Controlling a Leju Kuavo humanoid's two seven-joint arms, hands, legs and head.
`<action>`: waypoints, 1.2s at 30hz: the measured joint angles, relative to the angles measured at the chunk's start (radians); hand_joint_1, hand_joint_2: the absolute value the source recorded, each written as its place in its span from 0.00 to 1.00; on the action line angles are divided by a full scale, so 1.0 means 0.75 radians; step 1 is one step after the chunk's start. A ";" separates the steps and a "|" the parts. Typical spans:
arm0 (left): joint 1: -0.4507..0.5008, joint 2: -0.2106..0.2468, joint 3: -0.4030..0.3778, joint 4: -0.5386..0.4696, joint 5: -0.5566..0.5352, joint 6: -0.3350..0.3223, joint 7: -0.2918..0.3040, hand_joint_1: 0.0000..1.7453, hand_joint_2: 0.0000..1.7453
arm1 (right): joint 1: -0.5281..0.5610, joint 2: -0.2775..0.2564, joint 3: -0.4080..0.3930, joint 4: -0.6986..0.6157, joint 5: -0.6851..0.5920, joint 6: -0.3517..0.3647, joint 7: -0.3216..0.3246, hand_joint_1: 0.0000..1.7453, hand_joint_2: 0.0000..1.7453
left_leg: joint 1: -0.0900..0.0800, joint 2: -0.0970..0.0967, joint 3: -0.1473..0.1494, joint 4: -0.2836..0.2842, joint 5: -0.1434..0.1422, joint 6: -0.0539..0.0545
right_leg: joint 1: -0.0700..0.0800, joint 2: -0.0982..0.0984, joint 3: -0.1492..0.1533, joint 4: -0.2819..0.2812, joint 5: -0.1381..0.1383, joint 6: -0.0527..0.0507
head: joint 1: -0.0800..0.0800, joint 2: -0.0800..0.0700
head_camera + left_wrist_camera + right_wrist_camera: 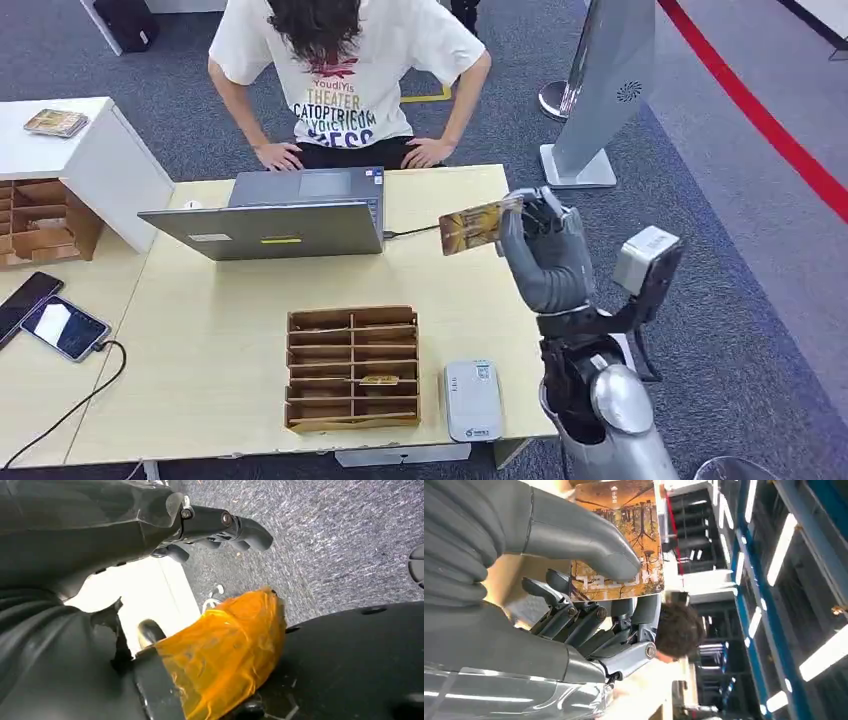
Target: Pass the card to the sensor for recognition and then transmit it.
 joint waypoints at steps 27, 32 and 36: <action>0.014 -0.007 0.007 0.000 0.044 0.038 0.005 0.00 0.00 | 0.574 -0.282 -0.010 -0.055 0.370 -0.091 0.161 1.00 1.00 | 0.000 0.001 -0.001 0.000 -0.001 0.002 | 0.000 0.000 0.000 0.000 -0.001 0.001 | 0.000 0.000; 0.014 -0.007 0.007 0.000 0.044 0.037 0.006 0.00 0.00 | 0.523 -0.282 0.052 0.019 0.428 -0.101 0.202 1.00 1.00 | 0.000 0.001 -0.001 0.000 -0.001 0.002 | 0.000 0.000 0.000 0.000 0.000 0.001 | 0.000 0.000; 0.014 -0.007 0.007 0.000 0.042 0.035 0.007 0.00 0.00 | 0.479 -0.279 0.090 0.082 0.475 -0.125 0.225 1.00 1.00 | 0.000 0.001 -0.001 0.000 -0.001 0.003 | 0.000 0.000 0.000 0.000 -0.001 0.001 | 0.000 0.000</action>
